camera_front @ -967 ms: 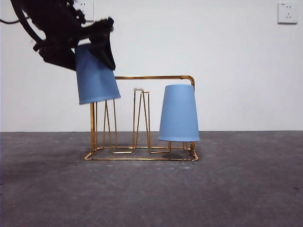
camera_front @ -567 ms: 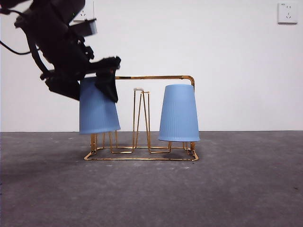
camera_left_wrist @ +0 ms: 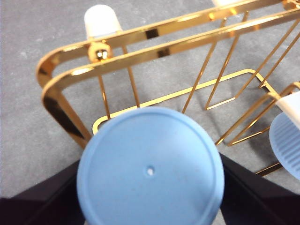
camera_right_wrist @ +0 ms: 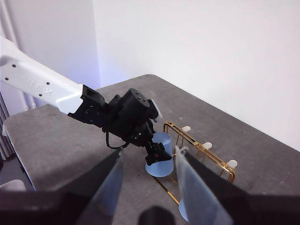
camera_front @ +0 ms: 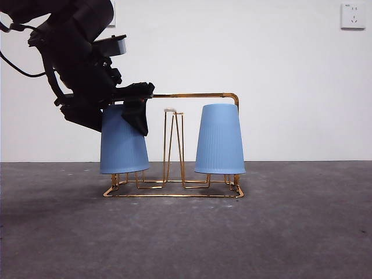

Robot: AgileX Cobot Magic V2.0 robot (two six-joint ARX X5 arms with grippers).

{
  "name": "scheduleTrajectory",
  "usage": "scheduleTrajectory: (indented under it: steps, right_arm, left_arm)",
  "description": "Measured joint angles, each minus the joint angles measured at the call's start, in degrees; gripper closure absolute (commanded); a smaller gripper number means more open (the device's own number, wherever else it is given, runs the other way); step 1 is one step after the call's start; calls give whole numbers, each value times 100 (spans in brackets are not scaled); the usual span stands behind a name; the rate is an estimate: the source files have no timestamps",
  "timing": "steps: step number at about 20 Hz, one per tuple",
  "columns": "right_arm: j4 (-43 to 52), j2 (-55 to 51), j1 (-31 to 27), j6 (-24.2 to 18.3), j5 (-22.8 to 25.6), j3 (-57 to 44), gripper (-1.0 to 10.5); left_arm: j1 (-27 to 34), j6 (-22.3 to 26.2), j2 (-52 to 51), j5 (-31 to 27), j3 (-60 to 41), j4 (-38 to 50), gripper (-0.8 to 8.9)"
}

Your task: Pick up cup 1,put cup 1 in the cup rack,pick up cup 2,put cup 2 in the cup rack

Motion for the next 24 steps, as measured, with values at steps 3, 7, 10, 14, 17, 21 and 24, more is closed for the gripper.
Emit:
scheduleTrajectory:
  steps: [3, 7, 10, 14, 17, 21, 24]
  right_arm:
    - [-2, 0, 0, 0, 0, 0, 756]
    - [-2, 0, 0, 0, 0, 0, 756]
    - [-4, 0, 0, 0, 0, 0, 756]
    - [-4, 0, 0, -2, 0, 0, 756]
    - [-7, 0, 0, -4, 0, 0, 757]
    - [-11, 0, 0, -24, 0, 0, 757]
    - [-13, 0, 0, -26, 0, 0, 756]
  left_arm:
    - [0, 0, 0, 2, 24, -68, 493]
    - [0, -4, -2, 2, 35, -105, 354]
    - [0, -26, -4, 7, 17, -286, 250]
    - [0, -39, -4, 7, 2, -452, 236]
    - [0, -39, -83, 9, 2, -584, 207]
    - [0, -42, -310, 15, 2, -787, 207]
    - [0, -42, -544, 157, 2, -966, 207]
